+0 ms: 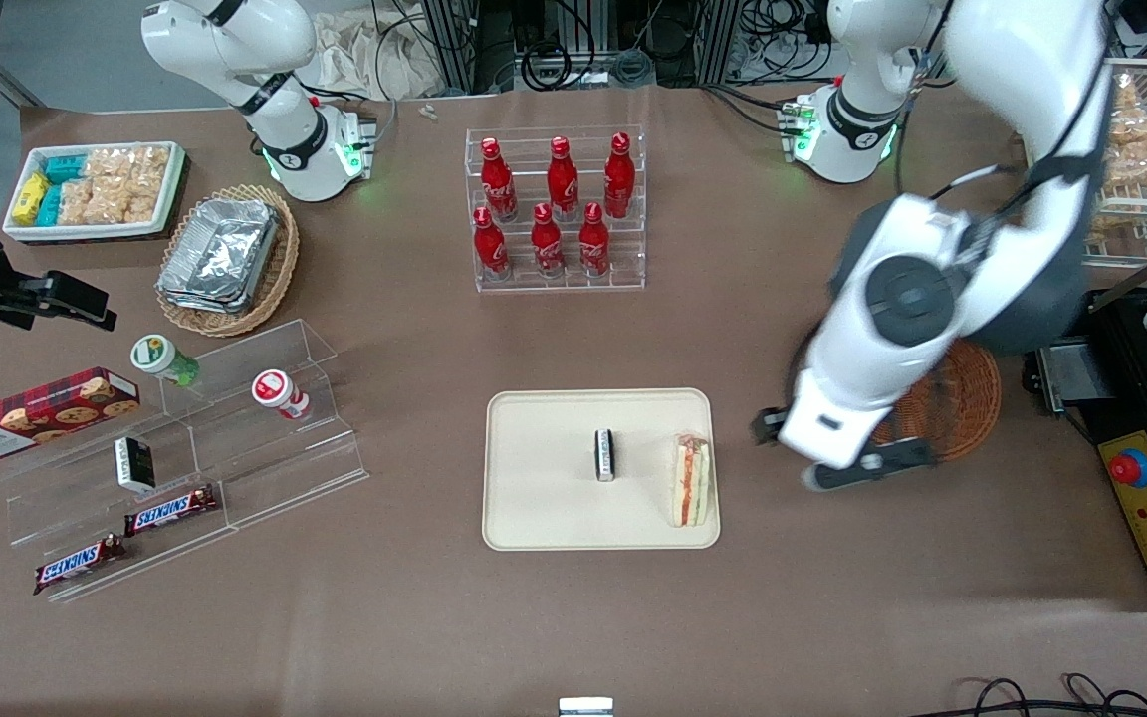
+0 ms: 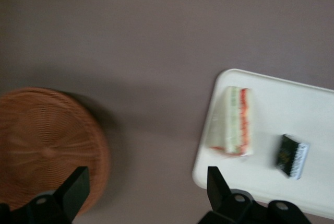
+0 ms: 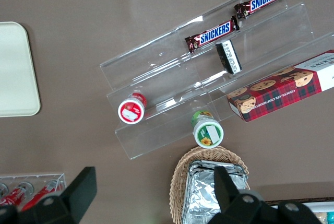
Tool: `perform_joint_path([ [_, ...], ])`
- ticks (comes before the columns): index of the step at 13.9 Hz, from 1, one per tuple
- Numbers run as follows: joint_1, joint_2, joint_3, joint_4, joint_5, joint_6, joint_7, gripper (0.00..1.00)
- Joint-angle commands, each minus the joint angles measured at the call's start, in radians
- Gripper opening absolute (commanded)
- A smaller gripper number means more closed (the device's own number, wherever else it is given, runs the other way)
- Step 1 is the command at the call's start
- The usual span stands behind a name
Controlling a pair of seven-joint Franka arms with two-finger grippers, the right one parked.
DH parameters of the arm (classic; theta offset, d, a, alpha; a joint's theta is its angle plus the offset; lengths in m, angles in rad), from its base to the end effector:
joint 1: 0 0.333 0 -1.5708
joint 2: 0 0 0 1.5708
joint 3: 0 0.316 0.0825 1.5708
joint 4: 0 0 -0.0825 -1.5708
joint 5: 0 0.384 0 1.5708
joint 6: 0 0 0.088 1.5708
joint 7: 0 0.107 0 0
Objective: Place sandwich from basket to tray
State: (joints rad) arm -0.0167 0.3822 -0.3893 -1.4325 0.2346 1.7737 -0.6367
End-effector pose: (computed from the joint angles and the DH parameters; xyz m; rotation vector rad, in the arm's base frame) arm 0.6353 -0.2082 0.4876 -3.0431 -0.3152 -0.0501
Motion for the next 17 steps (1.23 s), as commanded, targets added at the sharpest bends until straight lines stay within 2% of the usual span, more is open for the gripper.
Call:
perform_joint_path([
  [1, 0.104, -0.165, -0.006, -0.139, -0.041, -0.027, 0.124, 0.98],
  [5, 0.260, -0.429, -0.003, -0.460, -0.213, 0.131, 0.316, 0.98],
  [7, 0.299, -0.547, 0.001, -0.624, -0.259, 0.226, 0.415, 0.98],
  [8, 0.308, -0.558, 0.001, -0.646, -0.270, 0.249, 0.446, 0.99],
  [13, 0.389, -0.392, 0.007, -0.395, -0.256, 0.126, 0.594, 1.00],
  [17, 0.425, -0.194, 0.007, -0.110, -0.245, -0.043, 0.585, 1.00],
])
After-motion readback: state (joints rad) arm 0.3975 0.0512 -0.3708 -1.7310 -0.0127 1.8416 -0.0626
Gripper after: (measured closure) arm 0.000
